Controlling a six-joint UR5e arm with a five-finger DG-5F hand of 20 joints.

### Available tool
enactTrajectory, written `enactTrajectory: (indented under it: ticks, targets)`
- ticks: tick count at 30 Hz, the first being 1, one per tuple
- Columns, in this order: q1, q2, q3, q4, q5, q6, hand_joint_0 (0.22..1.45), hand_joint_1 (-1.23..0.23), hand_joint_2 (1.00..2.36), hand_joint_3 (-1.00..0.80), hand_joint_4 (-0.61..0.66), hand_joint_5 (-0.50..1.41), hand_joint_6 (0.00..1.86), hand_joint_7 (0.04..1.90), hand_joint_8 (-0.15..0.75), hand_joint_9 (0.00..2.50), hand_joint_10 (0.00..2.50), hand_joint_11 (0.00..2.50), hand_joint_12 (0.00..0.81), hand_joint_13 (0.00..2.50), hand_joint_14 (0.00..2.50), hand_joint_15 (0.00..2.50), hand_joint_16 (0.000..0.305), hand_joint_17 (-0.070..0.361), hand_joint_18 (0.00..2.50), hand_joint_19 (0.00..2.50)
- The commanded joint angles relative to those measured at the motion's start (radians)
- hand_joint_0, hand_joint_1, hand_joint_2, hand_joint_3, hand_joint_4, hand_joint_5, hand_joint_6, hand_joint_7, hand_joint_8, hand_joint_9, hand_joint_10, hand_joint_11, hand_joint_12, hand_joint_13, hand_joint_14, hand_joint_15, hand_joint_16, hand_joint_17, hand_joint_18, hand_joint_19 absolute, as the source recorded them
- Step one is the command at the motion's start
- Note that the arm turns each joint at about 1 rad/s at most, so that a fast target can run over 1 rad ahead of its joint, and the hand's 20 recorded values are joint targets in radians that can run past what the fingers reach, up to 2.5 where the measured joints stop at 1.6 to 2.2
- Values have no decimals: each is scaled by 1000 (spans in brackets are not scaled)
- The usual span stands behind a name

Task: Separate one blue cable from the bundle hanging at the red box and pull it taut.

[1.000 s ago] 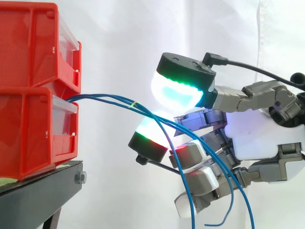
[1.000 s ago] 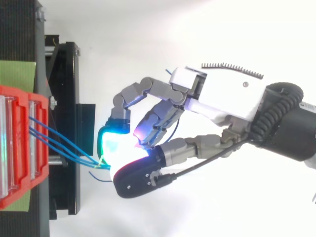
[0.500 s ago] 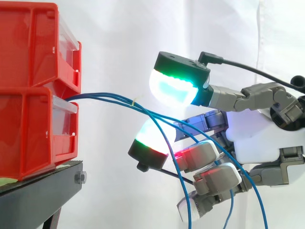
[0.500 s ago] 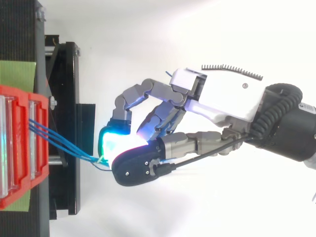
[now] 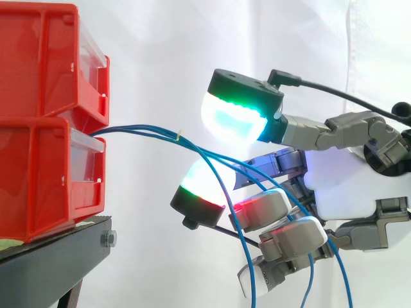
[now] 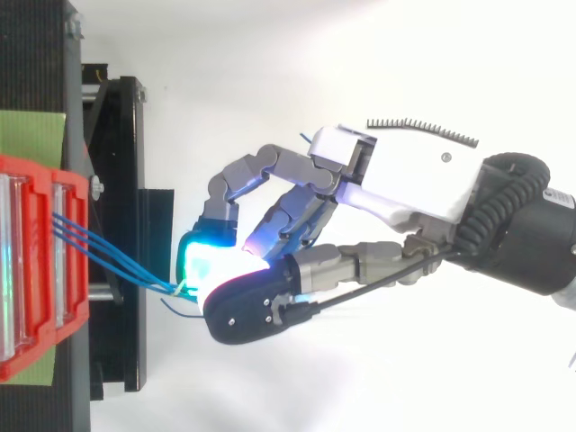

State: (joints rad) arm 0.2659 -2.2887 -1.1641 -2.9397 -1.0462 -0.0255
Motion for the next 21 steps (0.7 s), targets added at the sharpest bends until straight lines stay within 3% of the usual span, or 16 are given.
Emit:
enactTrajectory:
  ticks: [1,16,21]
  targets:
    - [0,0,0,1,0,1,639,-694,1000,-500,128,-254,929,931,238,1082,0,1614,296,1293,19,1371,52,118,706,552]
    - [1,2,0,1,0,1,761,-794,1014,-362,101,-260,938,952,232,1059,31,1591,297,1288,18,1361,51,114,709,542]
    - [1,0,0,1,0,1,797,-856,1000,-500,85,-255,939,921,221,1066,0,1606,301,1285,20,1343,47,105,707,498]
